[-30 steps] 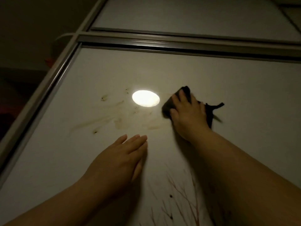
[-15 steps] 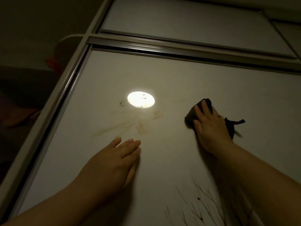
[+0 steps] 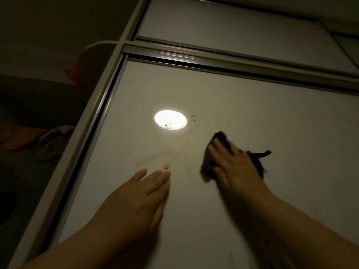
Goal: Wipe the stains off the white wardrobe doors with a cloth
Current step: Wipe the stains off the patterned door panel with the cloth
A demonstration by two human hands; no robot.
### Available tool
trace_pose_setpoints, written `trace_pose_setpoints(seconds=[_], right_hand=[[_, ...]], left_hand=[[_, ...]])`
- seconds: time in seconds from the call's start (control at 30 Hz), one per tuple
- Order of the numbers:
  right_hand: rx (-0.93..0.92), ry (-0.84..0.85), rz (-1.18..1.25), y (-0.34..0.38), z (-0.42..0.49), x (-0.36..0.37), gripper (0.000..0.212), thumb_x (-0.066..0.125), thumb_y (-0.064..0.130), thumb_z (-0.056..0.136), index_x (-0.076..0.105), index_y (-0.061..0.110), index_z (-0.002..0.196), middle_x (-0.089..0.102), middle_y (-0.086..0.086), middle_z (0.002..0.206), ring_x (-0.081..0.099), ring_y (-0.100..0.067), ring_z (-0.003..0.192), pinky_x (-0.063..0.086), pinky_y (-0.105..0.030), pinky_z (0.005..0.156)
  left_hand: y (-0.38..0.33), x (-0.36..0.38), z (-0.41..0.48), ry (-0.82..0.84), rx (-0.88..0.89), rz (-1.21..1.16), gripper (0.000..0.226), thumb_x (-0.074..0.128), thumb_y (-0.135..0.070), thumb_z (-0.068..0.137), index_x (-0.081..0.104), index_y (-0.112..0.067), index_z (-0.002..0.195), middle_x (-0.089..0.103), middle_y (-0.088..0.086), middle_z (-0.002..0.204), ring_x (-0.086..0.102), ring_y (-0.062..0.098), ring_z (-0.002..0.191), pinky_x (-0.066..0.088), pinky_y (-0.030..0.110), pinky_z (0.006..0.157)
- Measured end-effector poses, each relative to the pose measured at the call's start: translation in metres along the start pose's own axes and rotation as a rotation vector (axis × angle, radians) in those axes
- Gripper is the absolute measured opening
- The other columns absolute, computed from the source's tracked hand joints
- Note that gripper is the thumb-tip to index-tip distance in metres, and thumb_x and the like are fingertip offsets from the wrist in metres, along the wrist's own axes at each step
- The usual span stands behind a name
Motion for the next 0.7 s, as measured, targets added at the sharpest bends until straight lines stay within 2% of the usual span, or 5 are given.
trace_pose_setpoints(seconds=[0.2,0.37,0.5,0.6,0.7], right_hand=[[0.311,-0.082,0.020,-0.013,0.093,-0.018,0.052,0.022,0.034,0.099,0.012,0.023,0.148,-0.002,0.002,0.158,0.001,-0.028,0.142,0.007,-0.052,0.112],[0.180,-0.065,0.045,0.055,0.140,-0.017,0.054,0.023,0.036,0.098,0.009,0.023,0.149,-0.002,0.003,0.158,-0.001,-0.027,0.143,0.005,-0.050,0.112],[-0.001,-0.042,0.023,0.097,0.119,-0.010,0.055,0.024,0.038,0.098,0.006,0.028,0.149,-0.005,0.007,0.157,-0.005,-0.021,0.143,0.003,-0.047,0.113],[-0.144,-0.031,0.018,0.102,0.084,-0.005,0.053,0.025,0.039,0.099,0.007,0.031,0.149,-0.004,0.011,0.156,-0.006,-0.017,0.143,-0.001,-0.041,0.113],[-0.125,-0.048,0.012,0.087,0.080,-0.009,0.052,0.022,0.039,0.097,0.012,0.031,0.148,0.001,0.011,0.156,0.001,-0.018,0.143,0.006,-0.041,0.112]], left_hand=[[0.045,-0.016,-0.009,0.045,-0.102,0.057,0.046,0.034,-0.027,0.087,0.065,-0.007,0.114,0.059,0.010,0.124,0.059,0.022,0.109,0.025,0.034,0.101],[0.065,-0.026,-0.023,0.047,-0.167,0.098,0.049,0.027,-0.030,0.092,0.065,-0.007,0.114,0.059,0.011,0.124,0.059,0.021,0.109,0.020,0.032,0.104],[0.077,-0.018,-0.035,0.075,-0.221,0.113,0.049,0.032,-0.029,0.087,0.064,-0.006,0.114,0.061,0.011,0.121,0.061,0.022,0.105,0.016,0.029,0.105],[0.079,-0.013,-0.038,0.079,-0.246,0.113,0.049,0.035,-0.029,0.083,0.064,-0.006,0.114,0.061,0.011,0.121,0.062,0.023,0.103,0.020,0.029,0.100],[0.080,-0.014,-0.039,0.073,-0.240,0.130,0.049,0.035,-0.028,0.081,0.065,-0.006,0.113,0.062,0.011,0.121,0.062,0.022,0.103,0.022,0.031,0.100]])
Point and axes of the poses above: each hand's wrist, its own z-axis towards the middle knuckle, its own x-axis out of the palm, y = z × x, the point moved 2 cm from there along z, towards the middle knuckle
